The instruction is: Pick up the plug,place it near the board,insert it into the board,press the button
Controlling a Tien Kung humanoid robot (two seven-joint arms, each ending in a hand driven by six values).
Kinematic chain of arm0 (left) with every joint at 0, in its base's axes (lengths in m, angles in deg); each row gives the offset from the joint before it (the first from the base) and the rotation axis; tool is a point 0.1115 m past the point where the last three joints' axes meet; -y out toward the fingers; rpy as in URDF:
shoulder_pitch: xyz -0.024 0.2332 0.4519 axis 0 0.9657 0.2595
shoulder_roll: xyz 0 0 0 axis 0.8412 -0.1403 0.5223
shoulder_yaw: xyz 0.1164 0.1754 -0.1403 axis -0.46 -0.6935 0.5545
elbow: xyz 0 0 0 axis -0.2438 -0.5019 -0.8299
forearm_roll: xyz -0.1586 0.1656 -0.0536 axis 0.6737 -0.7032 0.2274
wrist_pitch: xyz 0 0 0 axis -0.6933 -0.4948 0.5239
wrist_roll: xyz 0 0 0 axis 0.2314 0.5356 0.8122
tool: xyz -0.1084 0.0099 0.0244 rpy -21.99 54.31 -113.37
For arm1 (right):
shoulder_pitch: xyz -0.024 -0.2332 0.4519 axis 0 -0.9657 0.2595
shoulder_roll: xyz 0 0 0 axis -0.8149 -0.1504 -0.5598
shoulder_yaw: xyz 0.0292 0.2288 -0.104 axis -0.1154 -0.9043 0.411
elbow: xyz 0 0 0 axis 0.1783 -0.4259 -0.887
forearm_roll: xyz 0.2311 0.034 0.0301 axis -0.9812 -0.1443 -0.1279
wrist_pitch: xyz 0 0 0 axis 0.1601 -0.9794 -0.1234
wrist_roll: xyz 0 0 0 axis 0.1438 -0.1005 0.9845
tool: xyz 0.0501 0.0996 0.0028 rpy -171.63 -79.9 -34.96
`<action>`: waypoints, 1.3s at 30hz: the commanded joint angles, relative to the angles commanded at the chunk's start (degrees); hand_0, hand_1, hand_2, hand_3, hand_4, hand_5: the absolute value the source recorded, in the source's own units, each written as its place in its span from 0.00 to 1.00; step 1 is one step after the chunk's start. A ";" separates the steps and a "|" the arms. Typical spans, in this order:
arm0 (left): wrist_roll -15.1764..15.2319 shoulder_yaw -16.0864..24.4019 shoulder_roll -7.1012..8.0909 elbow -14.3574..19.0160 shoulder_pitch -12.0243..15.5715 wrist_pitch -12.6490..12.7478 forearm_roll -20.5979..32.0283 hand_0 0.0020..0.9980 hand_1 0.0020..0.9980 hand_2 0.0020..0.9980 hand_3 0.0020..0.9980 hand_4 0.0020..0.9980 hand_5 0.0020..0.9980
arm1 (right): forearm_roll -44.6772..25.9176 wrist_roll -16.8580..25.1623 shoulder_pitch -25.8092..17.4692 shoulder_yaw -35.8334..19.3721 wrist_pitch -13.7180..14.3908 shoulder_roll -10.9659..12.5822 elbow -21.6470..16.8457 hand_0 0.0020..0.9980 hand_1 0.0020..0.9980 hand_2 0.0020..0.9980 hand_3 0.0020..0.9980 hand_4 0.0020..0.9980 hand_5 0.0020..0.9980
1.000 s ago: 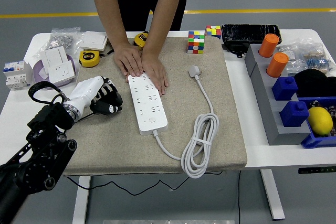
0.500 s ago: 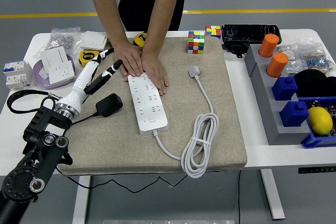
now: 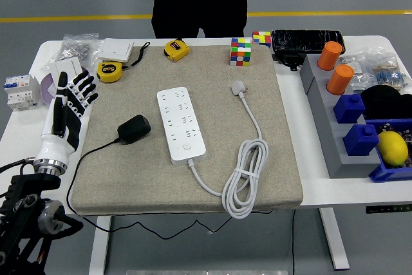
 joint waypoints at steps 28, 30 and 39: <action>-4.74 1.45 -0.37 0.35 1.42 0.03 -4.45 0.76 0.80 0.79 0.78 1.00 0.88 | 0.89 -0.18 -0.43 -0.06 -0.09 -0.25 0.00 0.80 0.70 0.71 0.75 1.00 0.99; -4.73 1.54 -0.40 0.31 1.39 0.04 -4.39 0.76 0.80 0.79 0.78 1.00 0.87 | 0.91 -0.19 -0.43 -0.06 -0.11 -0.21 0.00 0.80 0.70 0.71 0.75 1.00 0.99; -4.90 1.52 -0.48 0.31 1.33 0.00 -4.54 0.76 0.79 0.79 0.78 1.00 0.87 | 0.73 -0.18 -0.36 0.07 -0.08 -0.16 0.00 0.80 0.70 0.71 0.75 1.00 0.99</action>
